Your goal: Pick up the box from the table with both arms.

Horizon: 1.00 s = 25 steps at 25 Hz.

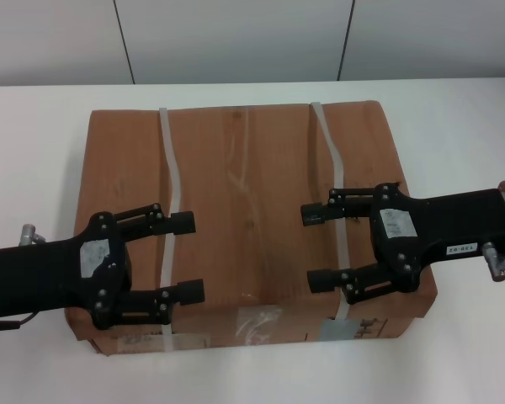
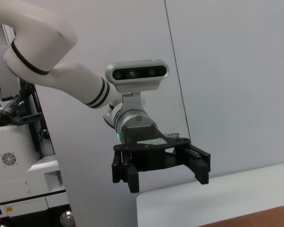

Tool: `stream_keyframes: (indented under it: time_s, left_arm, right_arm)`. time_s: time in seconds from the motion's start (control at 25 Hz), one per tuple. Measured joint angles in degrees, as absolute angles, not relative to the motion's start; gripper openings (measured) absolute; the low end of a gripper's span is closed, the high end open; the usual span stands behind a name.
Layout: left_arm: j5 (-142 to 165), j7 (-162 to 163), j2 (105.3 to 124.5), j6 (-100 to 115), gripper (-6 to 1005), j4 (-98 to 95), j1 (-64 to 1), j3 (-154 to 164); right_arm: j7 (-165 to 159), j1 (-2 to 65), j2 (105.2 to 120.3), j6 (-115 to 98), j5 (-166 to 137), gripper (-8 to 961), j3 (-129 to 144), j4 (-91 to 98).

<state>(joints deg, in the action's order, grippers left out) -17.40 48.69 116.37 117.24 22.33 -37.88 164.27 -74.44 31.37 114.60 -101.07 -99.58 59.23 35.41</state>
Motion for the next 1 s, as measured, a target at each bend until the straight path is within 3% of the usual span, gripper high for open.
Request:
stream_keyframes:
  time_s: [0.72, 1.0]
  left_arm:
    - [-17.61, 48.82, 116.48, 117.08, 827, 22.67, -37.95, 164.23]
    - [-26.42, 60.09, 116.78, 109.7, 827, 25.98, -37.91, 164.09]
  right_arm:
    - [-74.53, 31.37, 114.6, -100.46, -99.58, 861, 59.18, 35.49]
    - [-80.45, 31.0, 114.61, -89.63, -99.58, 854, 57.01, 35.15]
